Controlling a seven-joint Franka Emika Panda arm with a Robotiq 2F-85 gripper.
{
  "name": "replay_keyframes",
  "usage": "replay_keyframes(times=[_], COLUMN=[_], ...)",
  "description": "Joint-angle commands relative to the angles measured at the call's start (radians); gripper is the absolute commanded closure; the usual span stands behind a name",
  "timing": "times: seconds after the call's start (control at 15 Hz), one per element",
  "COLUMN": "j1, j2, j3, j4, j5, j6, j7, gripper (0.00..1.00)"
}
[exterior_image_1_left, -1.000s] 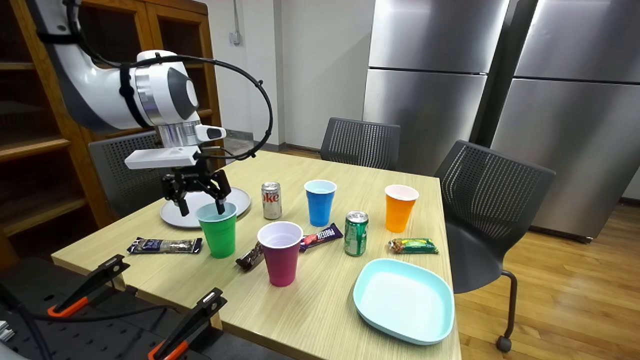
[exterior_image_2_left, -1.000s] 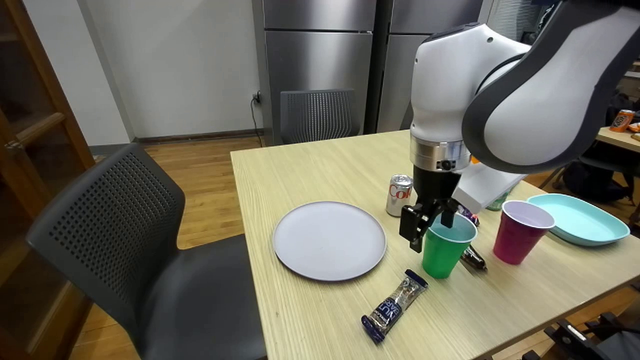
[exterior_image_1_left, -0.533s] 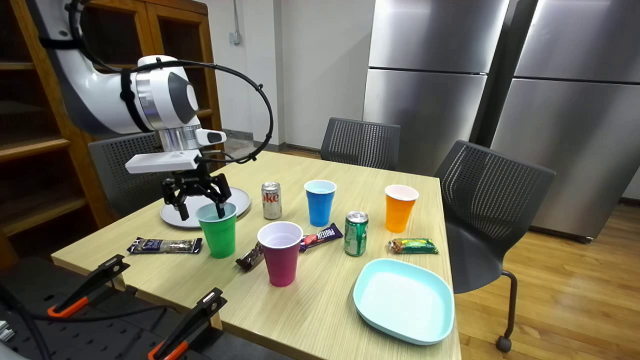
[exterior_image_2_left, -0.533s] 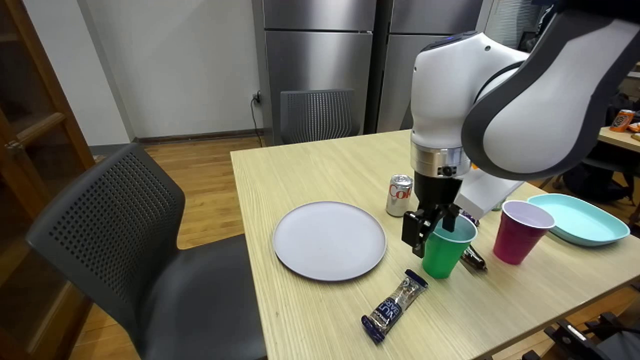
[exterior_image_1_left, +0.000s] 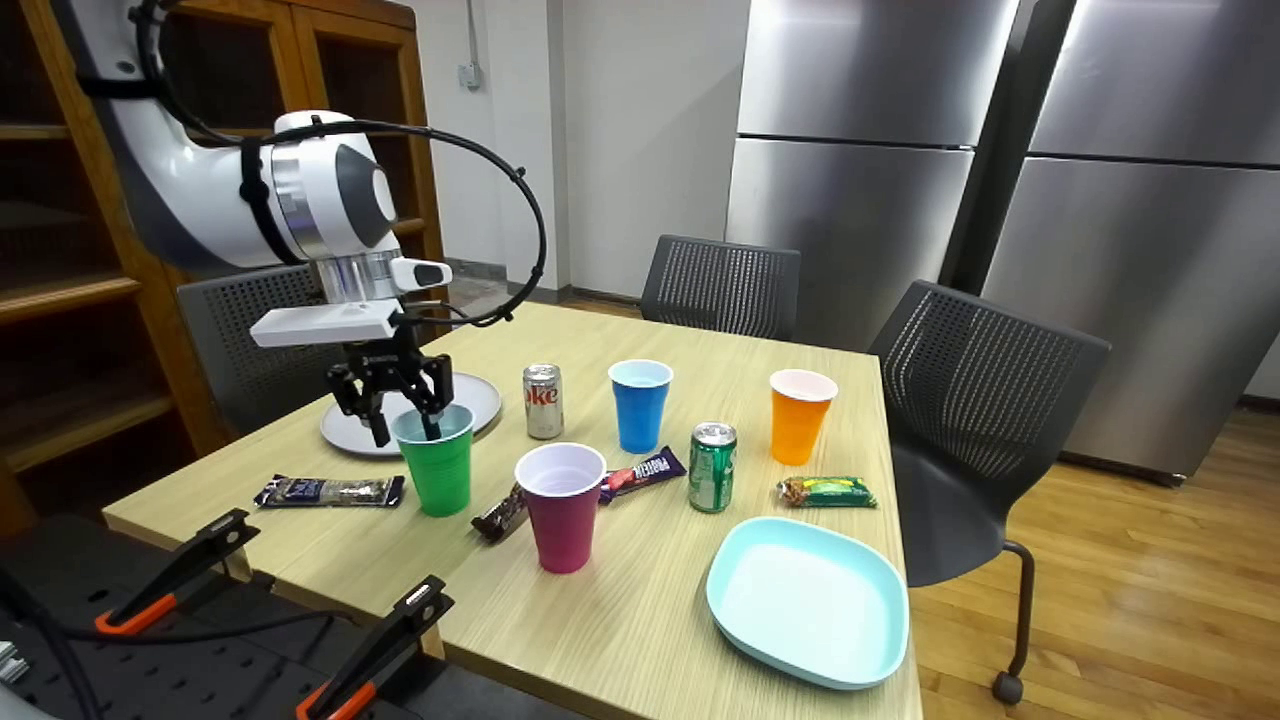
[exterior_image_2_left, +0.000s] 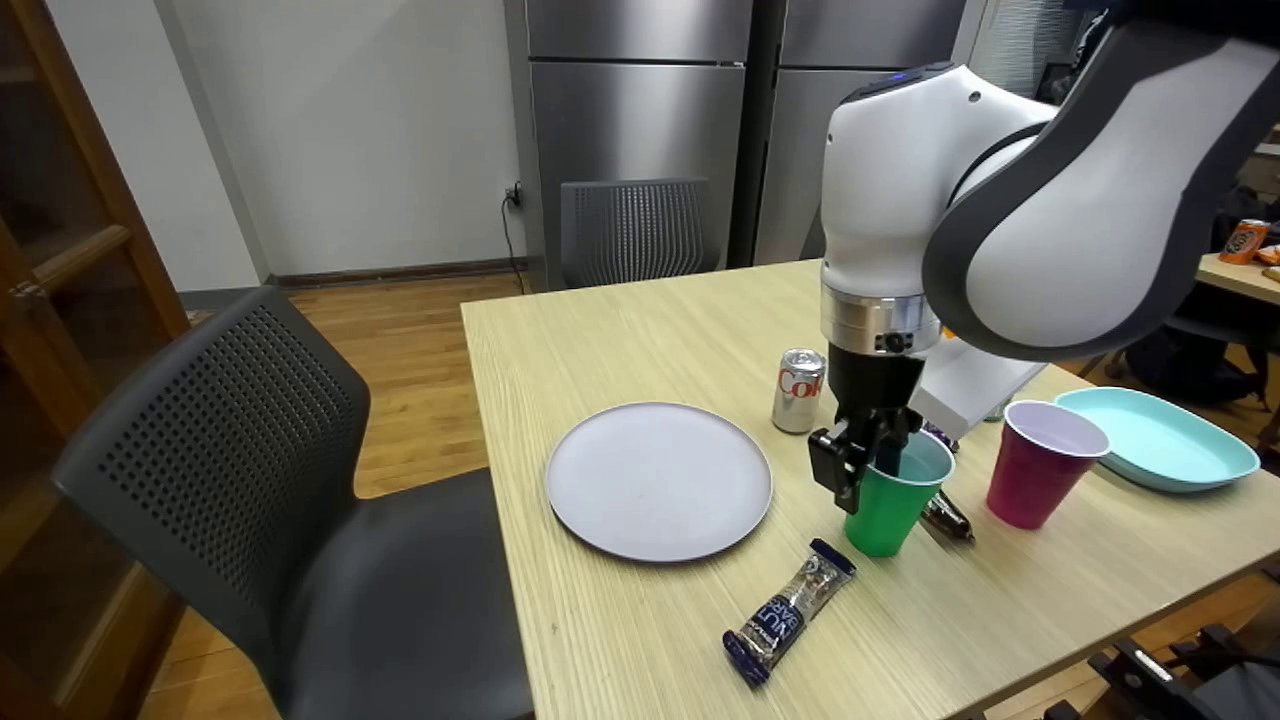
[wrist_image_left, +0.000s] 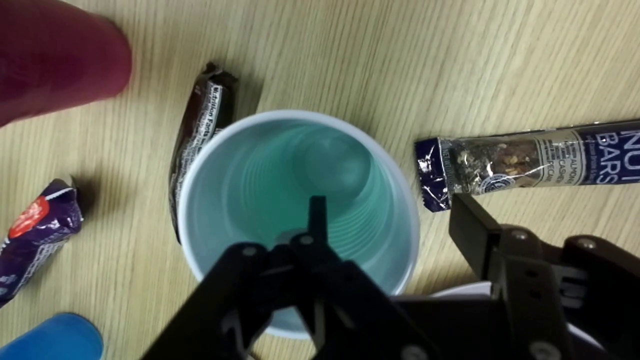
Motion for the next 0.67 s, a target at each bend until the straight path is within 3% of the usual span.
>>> replay_keyframes(times=[0.0, 0.2, 0.33, 0.6], j1=[0.017, 0.017, 0.016, 0.057], j2=[-0.010, -0.009, -0.009, -0.039], j3=[-0.015, -0.016, -0.015, -0.044], j4=[-0.004, -0.004, -0.005, -0.007], j5=[0.013, 0.013, 0.014, -0.009], j6=[-0.003, -0.005, -0.007, -0.071], j7=[-0.025, -0.025, -0.026, 0.017], gripper=[0.65, 0.89, 1.00, 1.00])
